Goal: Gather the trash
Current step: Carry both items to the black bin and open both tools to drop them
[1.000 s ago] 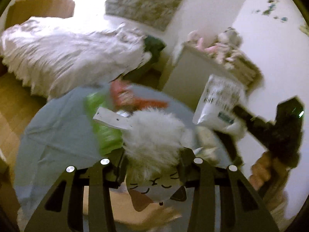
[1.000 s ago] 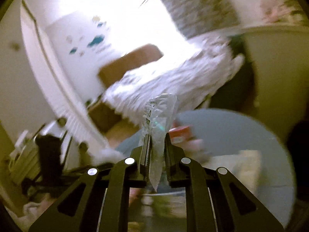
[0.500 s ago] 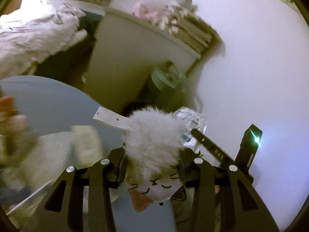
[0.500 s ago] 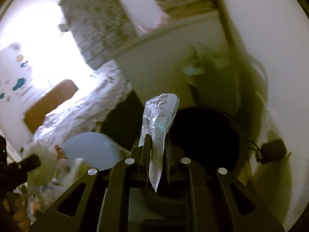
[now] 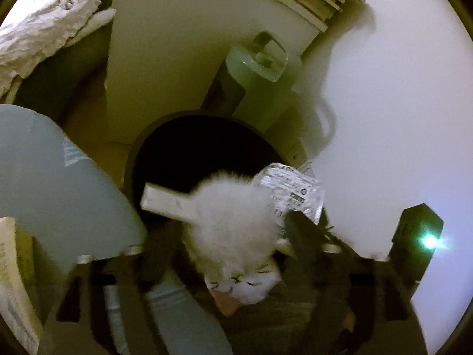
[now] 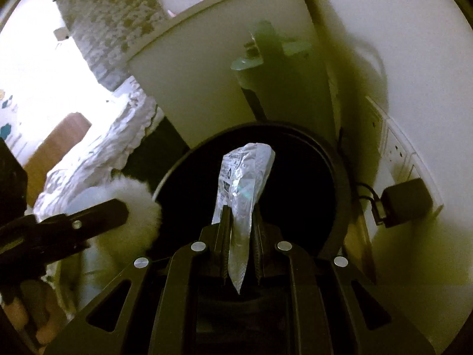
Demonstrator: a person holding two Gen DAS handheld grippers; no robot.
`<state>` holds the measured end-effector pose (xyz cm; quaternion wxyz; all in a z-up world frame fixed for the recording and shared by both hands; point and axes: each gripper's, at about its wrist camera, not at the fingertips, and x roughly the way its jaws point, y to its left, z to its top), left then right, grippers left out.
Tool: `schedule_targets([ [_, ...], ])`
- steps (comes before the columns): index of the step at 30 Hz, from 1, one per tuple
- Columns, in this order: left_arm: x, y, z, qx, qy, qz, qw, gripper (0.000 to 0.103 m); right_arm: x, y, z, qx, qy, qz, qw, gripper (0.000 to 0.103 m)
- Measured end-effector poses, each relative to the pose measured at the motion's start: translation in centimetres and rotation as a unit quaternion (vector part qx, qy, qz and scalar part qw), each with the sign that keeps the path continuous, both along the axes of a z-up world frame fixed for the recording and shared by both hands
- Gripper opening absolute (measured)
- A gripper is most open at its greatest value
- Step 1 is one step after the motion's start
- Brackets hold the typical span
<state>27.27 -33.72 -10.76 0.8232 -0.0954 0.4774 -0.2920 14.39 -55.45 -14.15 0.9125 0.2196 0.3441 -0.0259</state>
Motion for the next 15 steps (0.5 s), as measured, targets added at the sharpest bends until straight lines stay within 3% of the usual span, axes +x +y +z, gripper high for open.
schedule_targets([
  [4,-1.6,0.8,1.0,0.003,-0.023,-0.004,0.9997,0.087,-0.2,-0.4,-0.1,0.015,-0.008,-0.006,1.0,0.027],
  [8,-4.2,2.5,3.1,-0.005,-0.04,-0.012,0.9991,0.087,-0.8,0.1,0.3,0.023,-0.037,-0.003,0.999,0.065],
  [15,-12.3,9.4,7.7,0.003,-0.088,-0.005,0.9961,0.087,-2.1,3.1,2.1,-0.001,-0.083,0.033,0.996,0.067],
])
